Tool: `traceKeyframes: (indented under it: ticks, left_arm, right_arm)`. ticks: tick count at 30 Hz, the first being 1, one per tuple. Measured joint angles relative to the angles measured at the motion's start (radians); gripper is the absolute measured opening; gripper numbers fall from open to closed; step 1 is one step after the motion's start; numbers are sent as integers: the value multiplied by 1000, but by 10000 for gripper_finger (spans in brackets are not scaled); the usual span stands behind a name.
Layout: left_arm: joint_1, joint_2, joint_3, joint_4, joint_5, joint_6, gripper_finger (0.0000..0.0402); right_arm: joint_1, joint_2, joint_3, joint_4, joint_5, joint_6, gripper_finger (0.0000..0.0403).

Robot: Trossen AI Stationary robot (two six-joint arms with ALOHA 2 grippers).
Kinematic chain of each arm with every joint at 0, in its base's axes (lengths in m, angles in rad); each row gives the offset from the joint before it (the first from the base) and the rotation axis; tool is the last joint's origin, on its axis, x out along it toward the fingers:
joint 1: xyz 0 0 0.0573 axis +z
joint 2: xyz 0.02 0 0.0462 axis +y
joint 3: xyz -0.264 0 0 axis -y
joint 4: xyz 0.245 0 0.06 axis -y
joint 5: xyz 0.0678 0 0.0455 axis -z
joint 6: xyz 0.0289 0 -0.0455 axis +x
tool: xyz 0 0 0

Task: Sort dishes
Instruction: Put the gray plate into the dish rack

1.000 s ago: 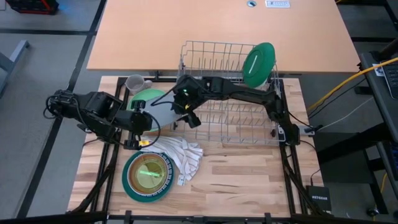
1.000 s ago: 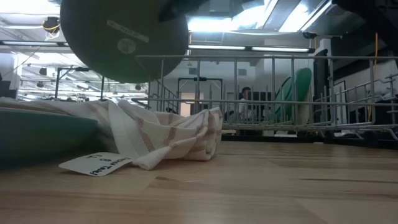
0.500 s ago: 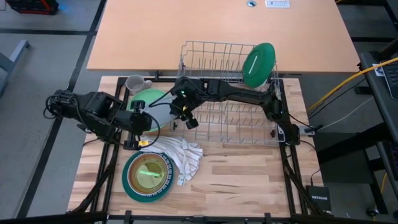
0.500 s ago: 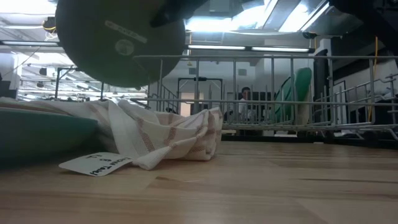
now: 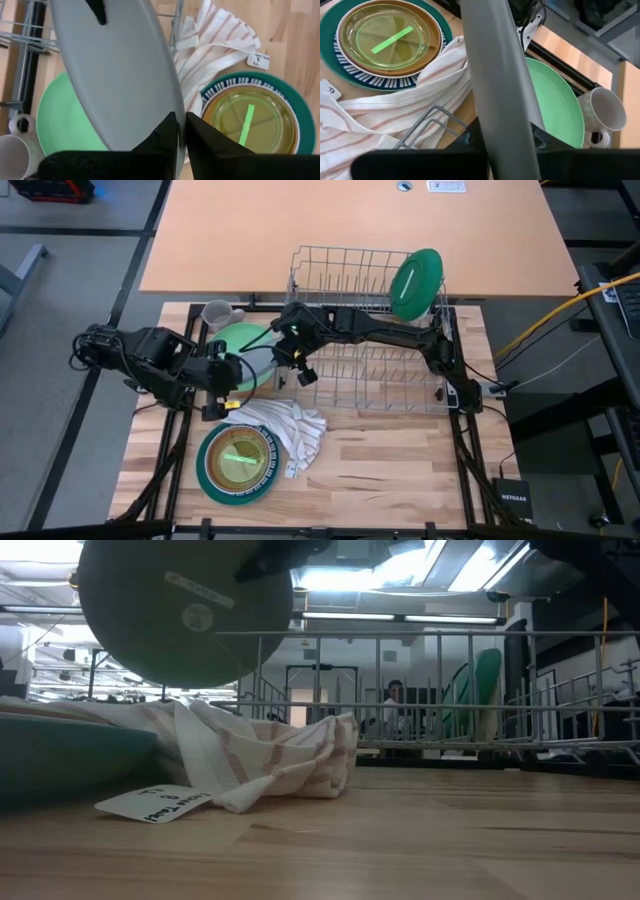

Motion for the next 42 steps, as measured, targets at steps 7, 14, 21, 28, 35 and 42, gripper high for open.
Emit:
traceKeyframes:
  ticks: [7, 14, 21, 28, 35, 42]
  left_arm:
    - [32, 2, 0, -29, -4, -22, 74]
    - [77, 2, 0, -31, 0, 98, 132]
    - [123, 1, 40, -31, -136, 205, 136]
    - [157, -20, 108, -14, -392, 290, 132]
    - [159, -73, 138, 45, -434, 342, 133]
    - [159, -129, 138, 32, -478, 312, 133]
  right_arm:
    - [0, 0, 0, 16, 9, 7, 32]
    - [0, -1, 0, 19, 47, 6, 31]
    - [-1, -1, 28, 19, 184, 32, 28]
    - [-12, -38, 24, 33, 273, 90, 26]
    - [-70, -71, 26, 7, 231, 188, 17]
    - [-143, -107, 26, -10, 165, 275, 19]
